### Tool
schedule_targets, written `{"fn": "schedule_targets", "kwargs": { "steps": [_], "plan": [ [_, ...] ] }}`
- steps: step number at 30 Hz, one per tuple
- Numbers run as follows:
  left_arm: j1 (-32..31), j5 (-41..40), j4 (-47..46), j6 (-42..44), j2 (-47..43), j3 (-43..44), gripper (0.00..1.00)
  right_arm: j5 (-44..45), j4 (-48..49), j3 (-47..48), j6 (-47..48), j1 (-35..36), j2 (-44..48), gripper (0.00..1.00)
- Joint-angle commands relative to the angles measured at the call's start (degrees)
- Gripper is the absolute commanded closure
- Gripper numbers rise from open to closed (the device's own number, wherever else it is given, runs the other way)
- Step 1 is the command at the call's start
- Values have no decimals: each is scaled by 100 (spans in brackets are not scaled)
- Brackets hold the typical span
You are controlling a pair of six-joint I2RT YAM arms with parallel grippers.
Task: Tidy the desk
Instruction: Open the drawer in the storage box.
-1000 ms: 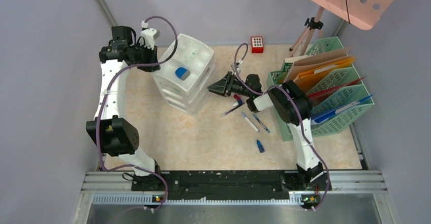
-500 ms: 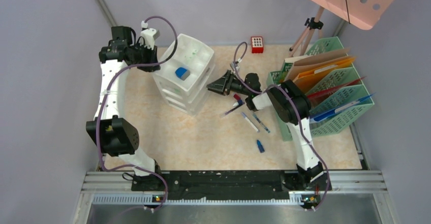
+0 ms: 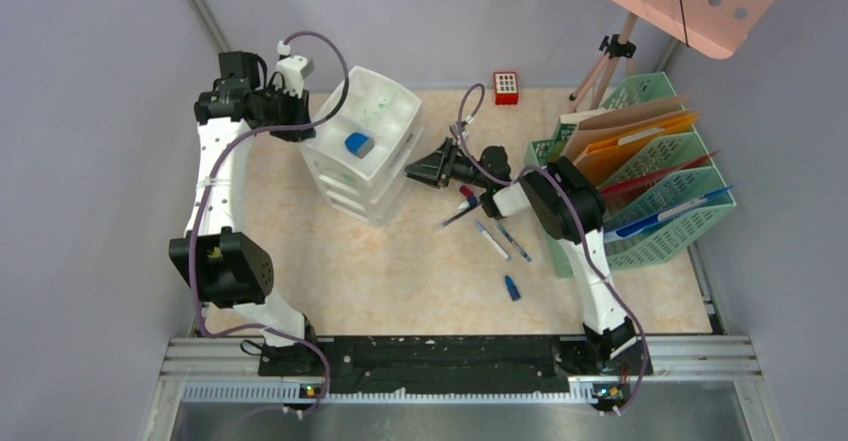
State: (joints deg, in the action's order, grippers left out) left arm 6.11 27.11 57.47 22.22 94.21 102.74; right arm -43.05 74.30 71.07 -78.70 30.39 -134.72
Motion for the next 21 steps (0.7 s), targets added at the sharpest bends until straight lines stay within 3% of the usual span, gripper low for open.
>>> {"fn": "schedule_targets", "kwargs": {
  "steps": [1, 12, 21],
  "plan": [
    [-7, 290, -70, 12, -280, 9, 100, -74, 614, 273, -215, 81, -93, 53],
    [-9, 298, -58, 24, -279, 9, 100, -87, 532, 372, -224, 156, -125, 54],
    [-13, 288, -68, 32, -280, -19, 100, -106, 663, 219, -260, 149, -34, 66]
  ]
}}
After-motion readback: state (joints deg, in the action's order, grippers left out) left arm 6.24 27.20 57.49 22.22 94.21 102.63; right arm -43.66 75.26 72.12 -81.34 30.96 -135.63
